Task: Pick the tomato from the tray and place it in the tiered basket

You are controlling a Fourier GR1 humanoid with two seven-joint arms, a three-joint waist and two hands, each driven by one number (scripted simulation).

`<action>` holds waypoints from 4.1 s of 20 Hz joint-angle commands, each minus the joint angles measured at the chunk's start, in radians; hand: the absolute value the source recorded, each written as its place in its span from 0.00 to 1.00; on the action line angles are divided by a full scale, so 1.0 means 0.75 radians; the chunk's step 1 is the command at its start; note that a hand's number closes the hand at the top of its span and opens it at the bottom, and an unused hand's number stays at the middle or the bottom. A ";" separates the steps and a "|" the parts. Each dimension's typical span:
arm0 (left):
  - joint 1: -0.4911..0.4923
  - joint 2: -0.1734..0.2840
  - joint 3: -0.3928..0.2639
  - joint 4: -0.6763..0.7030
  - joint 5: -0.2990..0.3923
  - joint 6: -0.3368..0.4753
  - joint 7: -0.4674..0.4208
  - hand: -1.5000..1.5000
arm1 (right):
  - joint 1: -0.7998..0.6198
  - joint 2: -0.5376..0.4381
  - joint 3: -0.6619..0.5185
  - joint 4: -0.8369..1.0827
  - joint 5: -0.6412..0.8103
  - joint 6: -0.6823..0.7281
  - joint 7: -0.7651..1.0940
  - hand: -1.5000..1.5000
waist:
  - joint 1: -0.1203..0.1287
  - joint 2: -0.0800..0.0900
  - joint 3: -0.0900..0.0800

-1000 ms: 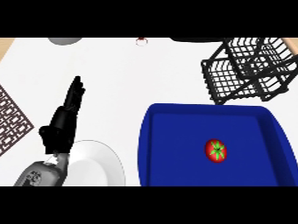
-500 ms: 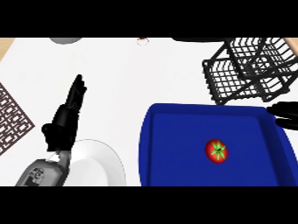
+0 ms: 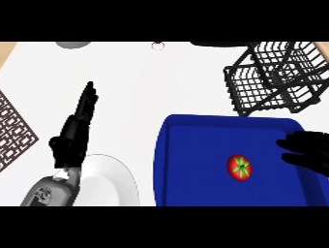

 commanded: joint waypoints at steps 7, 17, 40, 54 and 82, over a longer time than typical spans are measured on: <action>0.084 -0.027 0.053 0.041 -0.020 -0.080 -0.118 0.50 | 0.152 -0.021 0.081 -0.033 0.362 -0.066 -0.259 0.00 | -0.003 -0.001 0.000; -0.030 -0.063 0.091 0.029 -0.071 -0.092 -0.001 0.50 | -0.027 -0.104 0.265 0.258 0.635 -0.300 -0.483 0.00 | 0.014 0.003 0.000; -0.031 -0.149 0.169 0.033 -0.171 -0.159 0.024 0.50 | -0.045 0.128 0.328 0.470 0.953 -0.455 -0.573 0.00 | -0.001 0.001 -0.001; 0.106 -0.163 0.185 -0.083 -0.157 -0.222 0.008 0.50 | 0.009 0.228 0.439 0.403 1.022 -0.409 -0.529 0.00 | -0.001 -0.002 -0.002; -0.011 -0.206 0.278 -0.035 -0.200 -0.284 0.068 0.50 | 0.035 0.431 0.517 0.722 1.288 -0.636 -0.605 0.00 | -0.001 0.000 -0.001</action>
